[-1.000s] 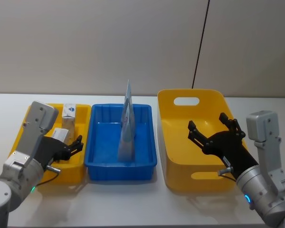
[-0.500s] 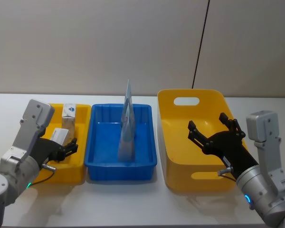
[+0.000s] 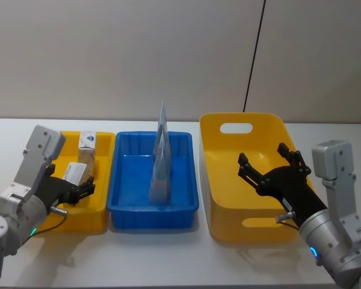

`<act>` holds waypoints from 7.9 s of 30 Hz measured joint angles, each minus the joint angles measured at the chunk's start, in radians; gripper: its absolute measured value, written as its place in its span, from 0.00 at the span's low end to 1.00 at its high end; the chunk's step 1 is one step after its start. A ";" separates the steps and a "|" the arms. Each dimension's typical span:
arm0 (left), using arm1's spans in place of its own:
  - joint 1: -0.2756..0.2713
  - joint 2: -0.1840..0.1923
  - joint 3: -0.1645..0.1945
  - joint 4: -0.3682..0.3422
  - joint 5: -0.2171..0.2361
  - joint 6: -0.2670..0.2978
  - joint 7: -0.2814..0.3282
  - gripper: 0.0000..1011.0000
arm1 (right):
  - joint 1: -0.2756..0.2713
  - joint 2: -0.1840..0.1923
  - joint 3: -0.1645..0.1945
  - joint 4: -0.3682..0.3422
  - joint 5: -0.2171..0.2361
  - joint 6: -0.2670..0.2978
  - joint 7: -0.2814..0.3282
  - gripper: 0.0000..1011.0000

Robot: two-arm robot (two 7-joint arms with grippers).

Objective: Bimanual collaborative sorting of washing and personal care products

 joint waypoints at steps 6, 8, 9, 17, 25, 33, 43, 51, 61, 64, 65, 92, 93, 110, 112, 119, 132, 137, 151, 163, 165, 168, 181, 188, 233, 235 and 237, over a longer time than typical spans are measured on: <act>-0.019 -0.005 -0.001 0.037 0.002 0.000 -0.014 0.99 | 0.000 0.000 0.000 0.000 0.000 0.000 0.000 0.99; -0.026 -0.007 0.000 0.052 0.004 -0.002 -0.020 0.99 | 0.000 0.000 0.000 0.000 0.000 0.000 0.000 0.99; -0.029 -0.008 0.000 0.058 0.005 -0.003 -0.022 0.99 | 0.000 0.000 0.000 0.000 0.000 0.000 0.000 0.99; -0.054 -0.018 0.000 0.112 0.011 -0.016 -0.039 0.99 | 0.000 0.000 0.000 0.000 0.000 0.000 0.000 0.99; -0.068 -0.025 0.000 0.145 0.015 -0.024 -0.049 0.99 | 0.000 0.000 0.000 0.000 0.000 0.000 0.000 0.99; -0.075 -0.029 0.000 0.163 0.018 -0.029 -0.054 0.82 | 0.000 0.000 0.000 0.000 0.000 0.000 0.000 0.99; -0.081 -0.032 0.000 0.175 0.019 -0.032 -0.058 0.51 | 0.000 0.000 0.000 0.000 0.000 0.000 0.000 0.99; -0.082 -0.032 0.000 0.178 0.020 -0.033 -0.059 0.42 | 0.000 0.000 0.000 0.000 0.000 0.000 0.000 0.99; -0.083 -0.033 0.000 0.181 0.020 -0.034 -0.060 0.41 | 0.000 0.000 0.000 0.000 0.000 0.000 0.000 0.99; -0.083 -0.032 0.000 0.180 0.021 -0.035 -0.062 0.41 | 0.000 0.000 0.000 0.000 0.000 0.000 0.000 0.99; -0.082 -0.030 0.000 0.177 0.022 -0.036 -0.066 0.41 | 0.000 0.000 0.000 0.000 0.000 0.000 0.000 0.99; -0.074 0.118 0.017 -0.035 0.065 -0.051 -0.220 0.41 | 0.000 0.000 0.000 0.000 0.000 0.000 0.000 0.99; -0.076 0.124 0.017 -0.040 0.066 -0.056 -0.230 0.41 | 0.000 0.000 0.000 0.000 0.000 0.000 0.000 0.99; -0.152 0.215 0.037 -0.080 0.050 -0.178 -0.449 0.41 | 0.000 0.000 0.000 0.000 0.000 0.000 0.000 0.99; -0.161 0.219 0.040 -0.077 0.044 -0.194 -0.472 0.41 | 0.000 0.000 0.000 0.000 0.000 0.000 0.000 0.99; -0.197 0.225 0.056 -0.052 0.006 -0.267 -0.571 0.41 | 0.000 0.000 0.000 0.000 0.000 0.000 0.000 0.99; -0.257 0.208 0.089 0.014 -0.065 -0.381 -0.732 0.41 | 0.000 0.000 0.000 0.000 0.000 0.000 0.000 0.99; -0.283 0.193 0.106 0.046 -0.097 -0.421 -0.800 0.41 | 0.000 0.000 0.000 0.000 0.000 0.000 0.000 0.99; -0.346 0.142 0.158 0.123 -0.159 -0.495 -0.947 0.41 | 0.000 0.000 0.000 0.000 0.000 0.000 0.000 0.99; -0.367 0.119 0.185 0.152 -0.181 -0.518 -0.990 0.41 | 0.000 0.000 0.000 0.000 0.000 0.000 0.000 0.99; -0.370 0.116 0.189 0.156 -0.184 -0.521 -0.996 0.41 | 0.000 0.000 0.000 0.000 0.000 0.000 0.000 0.99; -0.372 0.114 0.191 0.159 -0.186 -0.523 -1.000 0.41 | 0.000 0.000 0.000 0.000 0.000 0.000 0.000 0.99; -0.378 0.108 0.197 0.167 -0.192 -0.529 -1.011 0.41 | 0.000 0.000 0.000 0.000 0.000 0.000 0.000 0.99; -0.380 0.107 0.200 0.168 -0.193 -0.531 -1.014 0.41 | 0.000 0.000 0.000 0.000 0.000 0.000 0.000 0.99; -0.461 0.140 0.318 0.197 -0.226 -0.581 -1.309 0.41 | 0.000 0.000 0.000 0.000 0.000 0.000 0.000 0.99; -0.461 0.141 0.320 0.196 -0.227 -0.581 -1.312 0.41 | 0.000 0.000 0.000 0.000 0.000 0.000 0.000 0.99; -0.462 0.141 0.321 0.196 -0.227 -0.581 -1.314 0.41 | 0.000 0.000 0.000 0.000 0.000 0.000 0.000 0.99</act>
